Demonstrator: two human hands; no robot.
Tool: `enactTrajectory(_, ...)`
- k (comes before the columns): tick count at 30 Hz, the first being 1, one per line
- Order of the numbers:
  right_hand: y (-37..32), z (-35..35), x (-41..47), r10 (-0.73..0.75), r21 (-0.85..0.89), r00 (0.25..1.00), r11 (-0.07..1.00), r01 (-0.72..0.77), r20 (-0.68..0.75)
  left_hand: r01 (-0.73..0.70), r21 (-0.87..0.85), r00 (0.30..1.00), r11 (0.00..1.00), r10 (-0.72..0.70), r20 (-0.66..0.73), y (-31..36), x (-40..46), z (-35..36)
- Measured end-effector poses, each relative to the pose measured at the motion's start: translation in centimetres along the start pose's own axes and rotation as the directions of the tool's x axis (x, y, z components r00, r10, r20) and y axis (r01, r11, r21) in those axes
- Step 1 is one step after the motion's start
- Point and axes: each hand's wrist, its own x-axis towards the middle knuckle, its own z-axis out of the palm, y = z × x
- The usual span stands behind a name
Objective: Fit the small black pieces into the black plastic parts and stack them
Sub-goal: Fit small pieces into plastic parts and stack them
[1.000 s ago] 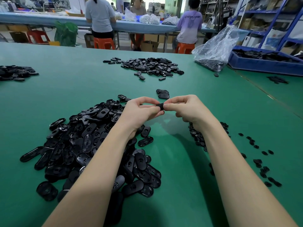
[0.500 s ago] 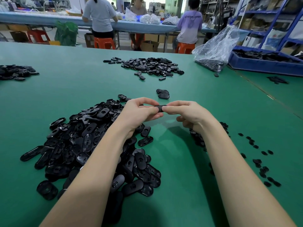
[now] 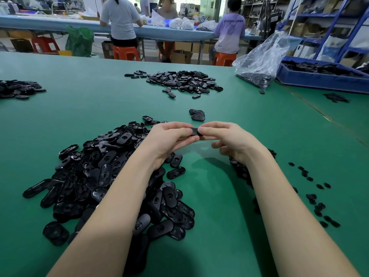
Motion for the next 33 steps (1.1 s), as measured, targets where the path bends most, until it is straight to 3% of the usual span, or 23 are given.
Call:
enactTrajectory(4,-0.7,0.2,-0.2,-0.277,-0.178,0.938,0.954,0.243,-0.209,-0.011,0.012,1.000,1.000,0.011,-0.019,-0.1,0.1,-0.1)
enactTrajectory(7,-1.3,0.5,-0.5,-0.488,-0.427,0.866,0.810,0.402,-0.111,-0.029,0.008,0.999,1.000,0.029,-0.028,-0.2,0.2,0.0)
enactTrajectory(10,-1.7,1.2,-0.6,-0.519,-0.621,0.853,0.688,0.377,-0.057,-0.051,0.038,0.998,0.998,0.053,-0.038,-0.3,0.2,-0.1)
enactTrajectory(12,-1.8,1.4,-0.5,-0.518,-0.660,0.854,0.659,0.361,-0.050,-0.056,0.056,0.997,0.997,0.058,-0.049,-0.3,0.2,-0.1)
enactTrajectory(16,-1.8,1.2,-0.5,-0.493,-0.648,0.869,0.675,0.352,-0.043,-0.051,0.049,0.997,0.997,0.054,-0.060,-0.4,0.2,0.2)
enactTrajectory(22,-1.6,0.3,-0.7,-0.305,-0.287,0.949,0.919,0.270,-0.085,-0.059,0.021,0.996,0.998,0.060,-0.071,-0.2,0.1,0.3)
enactTrajectory(33,-1.2,0.7,0.0,-0.251,-0.276,0.955,0.940,0.201,-0.159,-0.089,0.088,0.995,0.992,0.093,-0.043,-0.1,-0.2,0.5)
